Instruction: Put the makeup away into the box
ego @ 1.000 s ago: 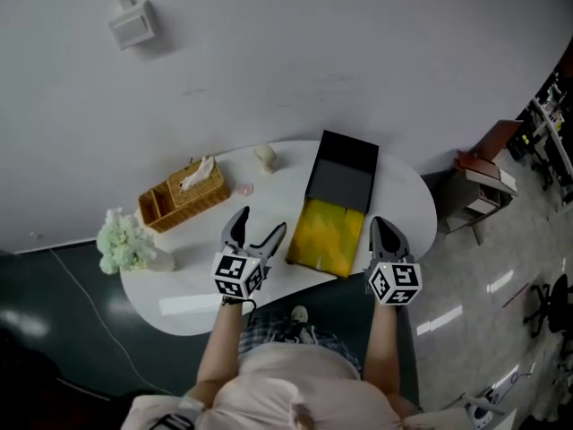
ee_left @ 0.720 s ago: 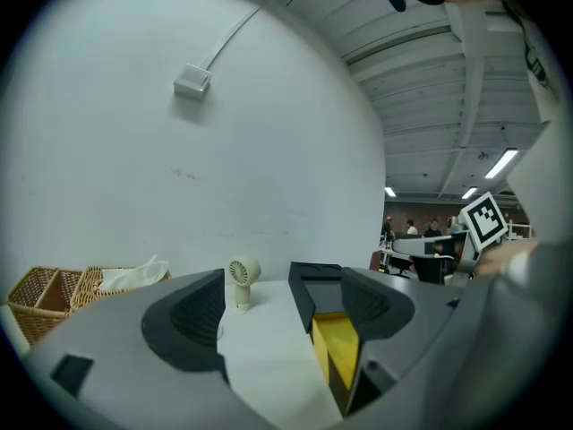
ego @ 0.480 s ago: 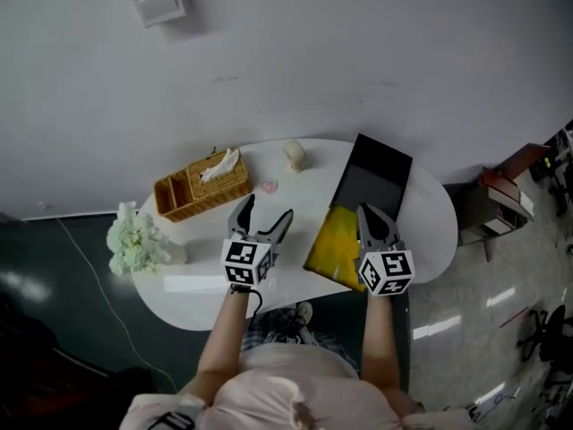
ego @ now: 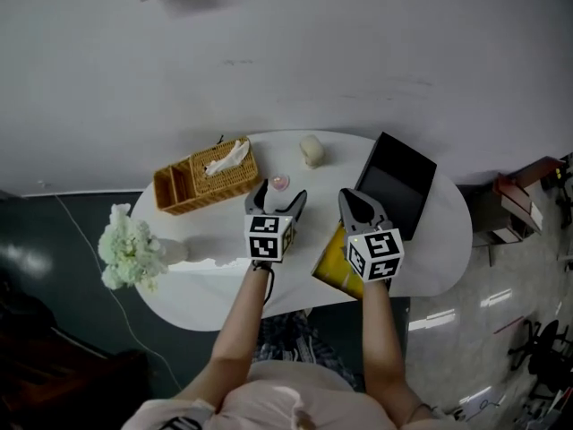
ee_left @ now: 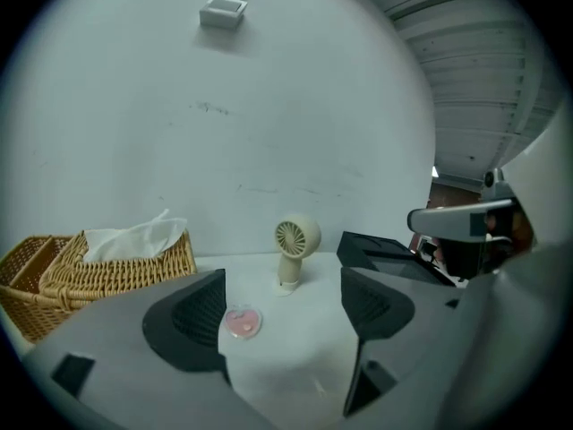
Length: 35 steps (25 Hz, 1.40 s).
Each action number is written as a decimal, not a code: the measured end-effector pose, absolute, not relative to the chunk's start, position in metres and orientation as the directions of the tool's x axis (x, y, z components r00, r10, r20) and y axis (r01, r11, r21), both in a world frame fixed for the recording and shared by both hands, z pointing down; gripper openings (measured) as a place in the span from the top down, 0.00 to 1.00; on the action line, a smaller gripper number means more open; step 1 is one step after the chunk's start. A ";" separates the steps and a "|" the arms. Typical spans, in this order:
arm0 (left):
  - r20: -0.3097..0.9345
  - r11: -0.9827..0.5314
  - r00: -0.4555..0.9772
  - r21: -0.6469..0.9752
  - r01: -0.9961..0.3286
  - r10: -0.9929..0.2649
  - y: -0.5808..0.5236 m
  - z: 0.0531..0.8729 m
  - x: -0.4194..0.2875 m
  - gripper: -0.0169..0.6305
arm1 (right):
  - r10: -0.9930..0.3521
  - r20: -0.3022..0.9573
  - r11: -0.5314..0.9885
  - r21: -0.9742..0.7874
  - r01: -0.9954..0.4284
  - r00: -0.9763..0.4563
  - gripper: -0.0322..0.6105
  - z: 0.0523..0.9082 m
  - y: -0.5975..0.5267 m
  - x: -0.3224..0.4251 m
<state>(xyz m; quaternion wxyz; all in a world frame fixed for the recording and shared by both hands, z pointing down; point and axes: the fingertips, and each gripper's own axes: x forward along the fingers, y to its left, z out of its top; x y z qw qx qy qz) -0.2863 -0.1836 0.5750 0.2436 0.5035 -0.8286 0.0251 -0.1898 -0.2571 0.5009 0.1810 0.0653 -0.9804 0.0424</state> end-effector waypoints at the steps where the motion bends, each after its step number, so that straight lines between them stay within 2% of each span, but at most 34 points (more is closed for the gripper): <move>1: 0.452 0.509 -0.380 0.207 -0.835 -0.807 -0.185 0.584 -0.290 0.37 | -0.101 0.381 0.990 -0.056 -0.132 -0.919 0.93 0.508 -0.257 -0.195; 5: 0.527 0.572 -0.401 0.210 -0.793 -0.749 -0.188 0.621 -0.308 0.37 | -0.067 0.440 0.994 -0.050 -0.099 -0.896 0.93 0.531 -0.259 -0.216; 10: 0.565 0.609 -0.410 0.217 -0.763 -0.716 -0.194 0.649 -0.318 0.37 | -0.024 0.504 0.997 -0.055 -0.060 -0.864 0.93 0.555 -0.254 -0.238; 23: 0.644 0.653 -0.422 0.163 -0.739 -0.638 -0.199 0.684 -0.330 0.37 | 0.007 0.527 0.997 -0.072 -0.037 -0.850 0.93 0.569 -0.247 -0.239; 25: 0.653 0.657 -0.432 0.134 -0.742 -0.622 -0.198 0.685 -0.330 0.40 | 0.005 0.527 0.997 -0.071 -0.038 -0.850 0.93 0.569 -0.248 -0.238; 28: 0.674 0.669 -0.454 0.080 -0.739 -0.582 -0.195 0.689 -0.334 0.55 | 0.003 0.528 0.997 -0.069 -0.040 -0.849 0.93 0.568 -0.249 -0.235; 29: 0.684 0.673 -0.455 0.071 -0.736 -0.570 -0.194 0.690 -0.335 0.57 | 0.002 0.528 0.997 -0.069 -0.040 -0.849 0.93 0.568 -0.250 -0.234; 35: 0.715 0.677 -0.443 0.057 -0.734 -0.540 -0.194 0.694 -0.335 0.59 | -0.004 0.529 0.996 -0.072 -0.050 -0.848 0.93 0.569 -0.252 -0.229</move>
